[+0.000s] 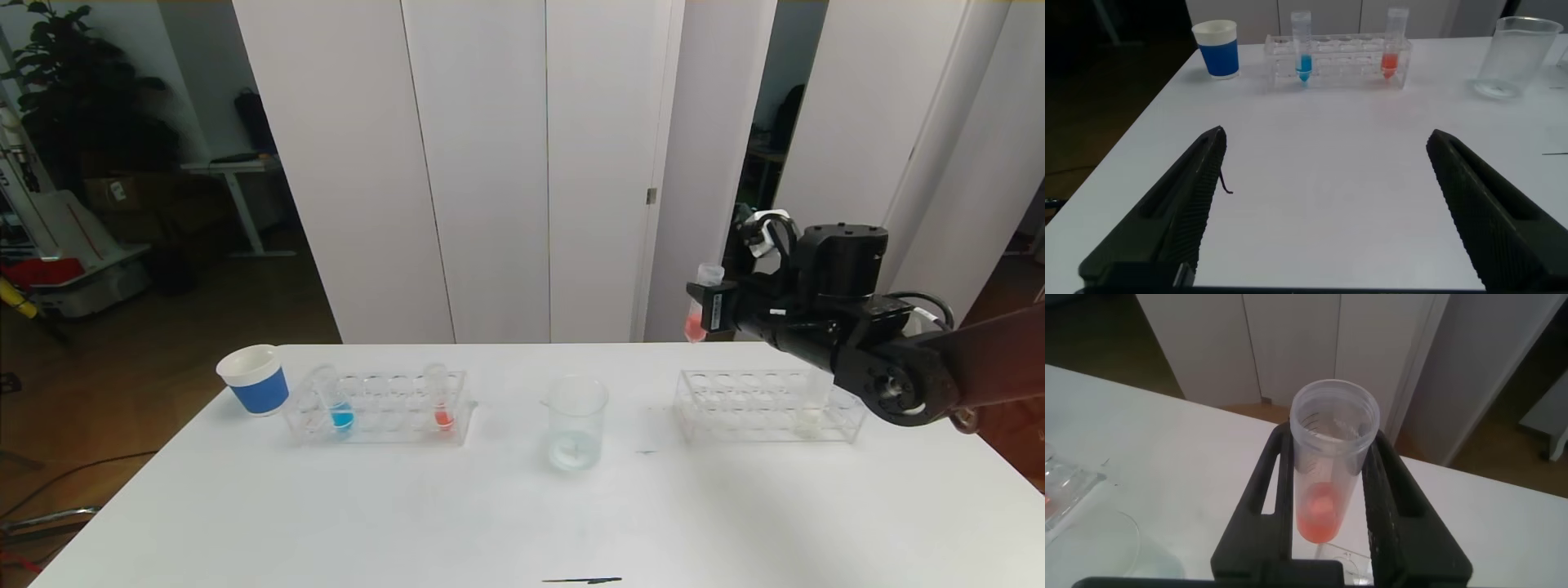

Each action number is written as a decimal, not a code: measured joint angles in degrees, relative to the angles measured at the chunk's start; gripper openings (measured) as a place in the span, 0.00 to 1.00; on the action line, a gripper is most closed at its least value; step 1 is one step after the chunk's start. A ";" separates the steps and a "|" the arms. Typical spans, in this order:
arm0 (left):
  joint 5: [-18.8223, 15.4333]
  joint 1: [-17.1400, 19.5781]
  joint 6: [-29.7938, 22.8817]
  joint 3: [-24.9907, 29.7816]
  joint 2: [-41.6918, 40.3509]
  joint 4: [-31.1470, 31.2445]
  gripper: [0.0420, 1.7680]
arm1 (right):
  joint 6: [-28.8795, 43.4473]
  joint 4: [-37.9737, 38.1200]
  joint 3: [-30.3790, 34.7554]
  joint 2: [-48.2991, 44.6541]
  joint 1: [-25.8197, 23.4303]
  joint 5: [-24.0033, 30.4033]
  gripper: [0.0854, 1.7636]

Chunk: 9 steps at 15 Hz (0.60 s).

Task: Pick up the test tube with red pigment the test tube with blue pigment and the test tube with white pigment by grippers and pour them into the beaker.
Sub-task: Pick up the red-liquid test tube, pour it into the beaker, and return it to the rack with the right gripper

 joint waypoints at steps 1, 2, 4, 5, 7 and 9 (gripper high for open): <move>-0.02 0.00 0.00 0.00 0.00 0.00 0.99 | 0.00 3.58 -3.54 0.40 0.04 1.71 0.29; -0.02 0.00 -0.02 0.00 -0.02 0.00 0.99 | -0.06 5.88 -6.85 0.99 0.22 3.47 0.29; -0.02 0.00 0.00 0.00 -0.02 0.00 0.99 | -2.94 7.36 -11.75 2.58 0.72 7.17 0.29; -0.02 -0.02 0.00 0.00 -0.02 0.00 0.99 | -5.75 7.40 -12.54 3.19 0.87 8.94 0.29; -0.02 -0.02 0.00 0.00 -0.02 0.00 0.99 | -10.03 7.18 -12.03 4.01 1.11 14.14 0.29; -0.02 -0.02 -0.02 0.00 -0.02 0.00 0.99 | -11.24 3.97 -10.31 4.49 1.50 18.75 0.29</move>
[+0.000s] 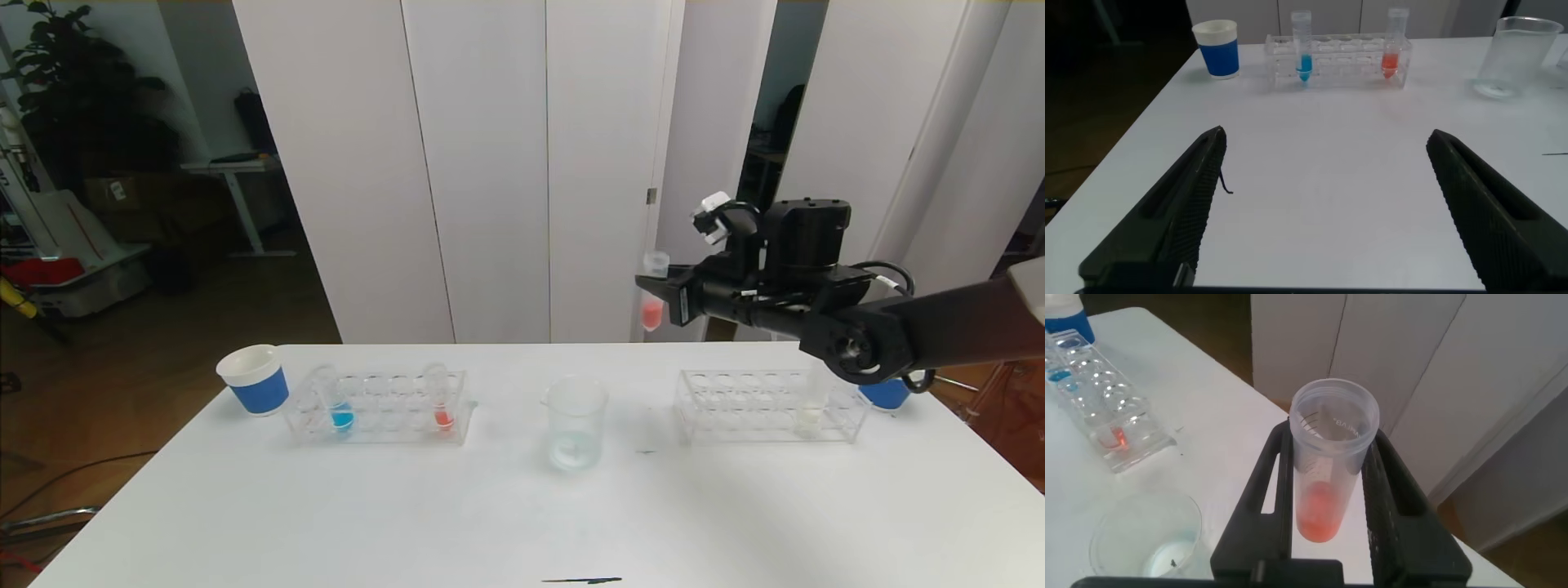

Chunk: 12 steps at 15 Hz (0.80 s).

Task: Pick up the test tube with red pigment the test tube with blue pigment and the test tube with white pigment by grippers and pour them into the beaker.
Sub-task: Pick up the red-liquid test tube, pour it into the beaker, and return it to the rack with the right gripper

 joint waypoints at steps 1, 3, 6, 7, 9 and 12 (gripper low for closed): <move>0.00 0.00 0.02 0.00 0.02 0.00 0.99 | -1.05 -2.43 0.61 0.33 0.22 1.38 0.29; 0.00 0.00 0.02 0.00 0.00 0.00 0.99 | -5.27 -7.63 1.40 1.46 0.77 3.00 0.29; 0.00 0.00 0.00 0.00 0.02 0.00 0.99 | -11.19 -12.37 4.13 2.89 1.43 3.52 0.29; 0.00 0.00 0.02 0.00 0.00 0.00 0.99 | -13.26 -14.03 5.16 3.11 1.56 4.46 0.29; 0.00 0.00 0.02 0.00 0.02 0.00 0.99 | -17.66 -18.44 7.02 3.45 1.76 6.72 0.29; 0.00 -0.01 0.02 0.00 0.00 0.00 0.99 | -23.80 -22.13 8.13 4.02 2.23 9.51 0.29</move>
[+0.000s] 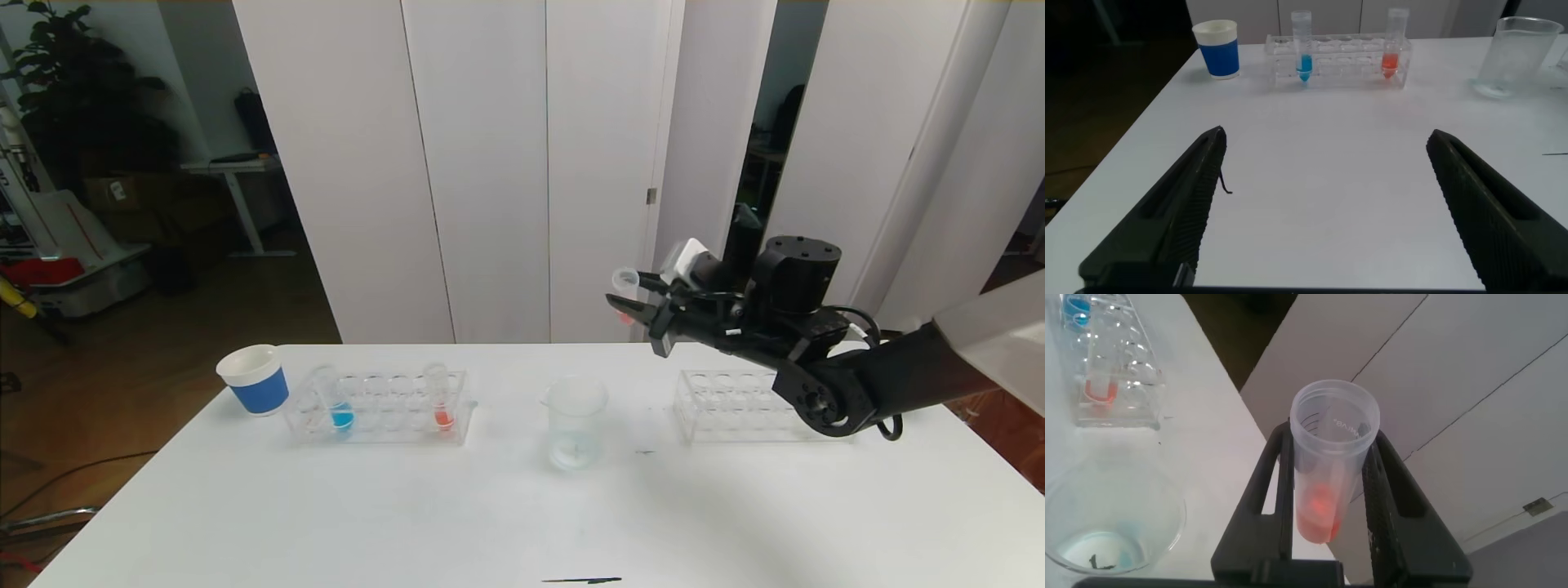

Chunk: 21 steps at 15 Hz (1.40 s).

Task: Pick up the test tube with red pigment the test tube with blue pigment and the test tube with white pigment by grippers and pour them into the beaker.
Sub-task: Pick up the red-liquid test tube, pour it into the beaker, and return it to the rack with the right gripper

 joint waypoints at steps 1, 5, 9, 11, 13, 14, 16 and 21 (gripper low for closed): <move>0.00 0.01 0.00 0.00 0.02 0.00 0.99 | -2.67 0.02 -0.02 0.26 0.18 0.24 0.29; 0.00 0.00 -0.02 0.00 0.02 0.00 0.99 | -17.30 0.46 -2.57 1.96 0.94 4.99 0.29; 0.00 0.00 -0.02 0.00 0.00 0.00 0.99 | -30.06 1.97 -4.66 2.56 1.05 8.81 0.29; 0.02 0.01 0.00 0.00 0.02 0.00 0.99 | -34.39 2.43 -5.16 2.73 0.57 9.23 0.29; 0.02 0.01 0.00 0.00 0.00 0.00 0.99 | -37.97 2.28 -5.33 3.06 -0.02 9.20 0.29; 0.00 0.01 -0.02 0.00 0.00 0.00 0.99 | -40.01 2.15 -5.44 3.21 -0.17 9.34 0.29; 0.02 0.01 -0.02 0.00 0.00 0.00 0.99 | -42.97 1.84 -5.60 3.56 -0.48 10.11 0.29; 0.00 0.01 0.00 0.00 0.02 0.00 0.99 | -48.57 0.27 -5.66 4.30 -0.59 12.59 0.29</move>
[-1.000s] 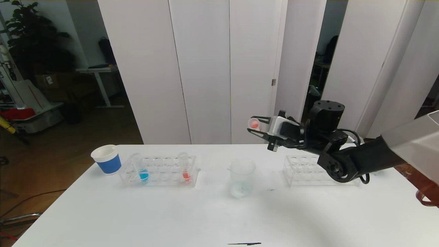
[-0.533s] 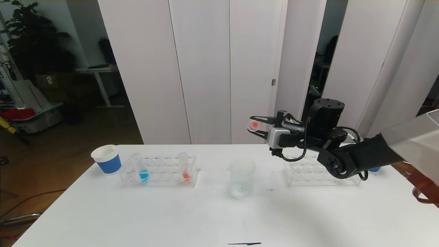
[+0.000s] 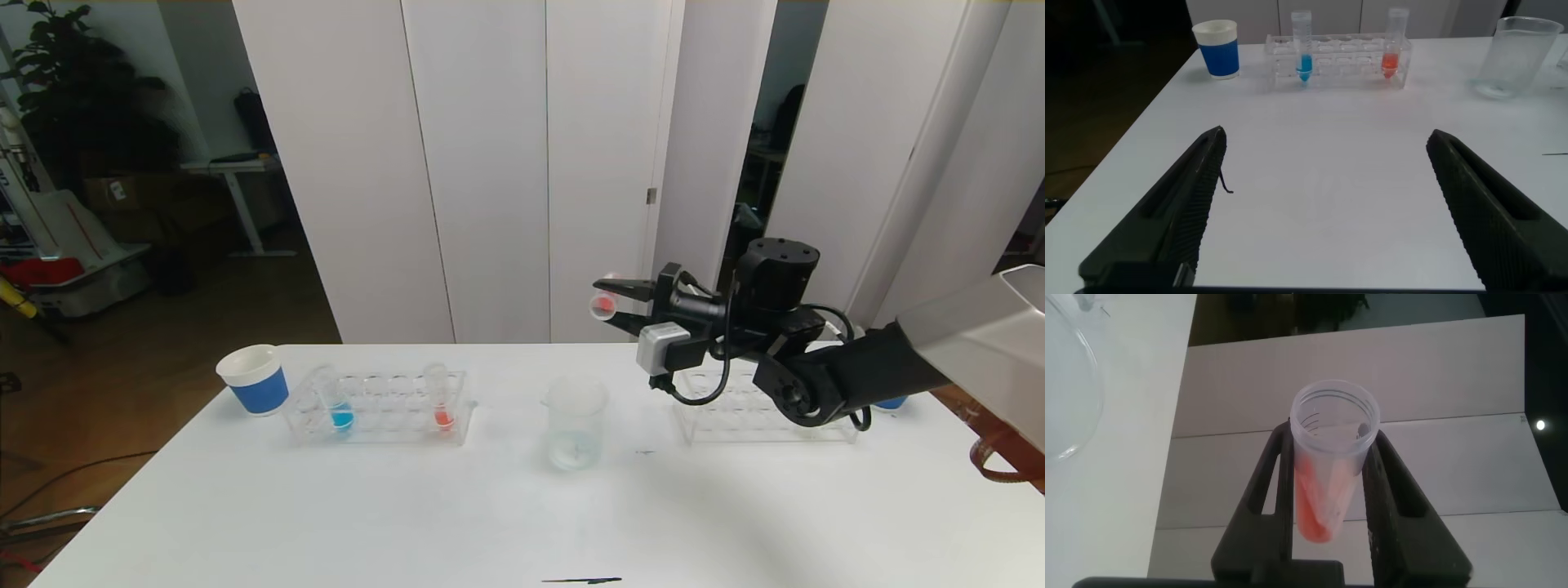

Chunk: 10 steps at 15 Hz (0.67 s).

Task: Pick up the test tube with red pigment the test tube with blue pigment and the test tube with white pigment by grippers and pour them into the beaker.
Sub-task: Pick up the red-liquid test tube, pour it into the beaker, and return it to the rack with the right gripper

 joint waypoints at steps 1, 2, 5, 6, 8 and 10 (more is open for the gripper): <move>0.02 0.00 0.00 0.00 -0.02 0.00 0.99 | -0.99 0.00 0.02 0.16 -0.02 0.17 0.29; 0.00 0.00 -0.02 0.00 -0.02 0.00 0.99 | -1.54 0.02 0.02 0.35 -0.07 0.20 0.29; 0.02 0.00 0.00 0.00 -0.02 0.00 0.99 | -3.38 0.46 -1.29 1.12 -0.16 0.13 0.29; 0.02 0.00 0.00 0.00 -0.02 0.00 0.99 | -3.72 0.48 -2.47 1.68 -0.05 0.09 0.29; 0.00 0.00 0.00 0.00 0.00 0.00 0.99 | -4.32 0.61 -3.94 2.67 0.48 -0.06 0.29; 0.02 0.00 0.00 0.00 0.00 0.00 0.99 | -4.90 0.99 -4.68 3.41 0.74 -0.15 0.29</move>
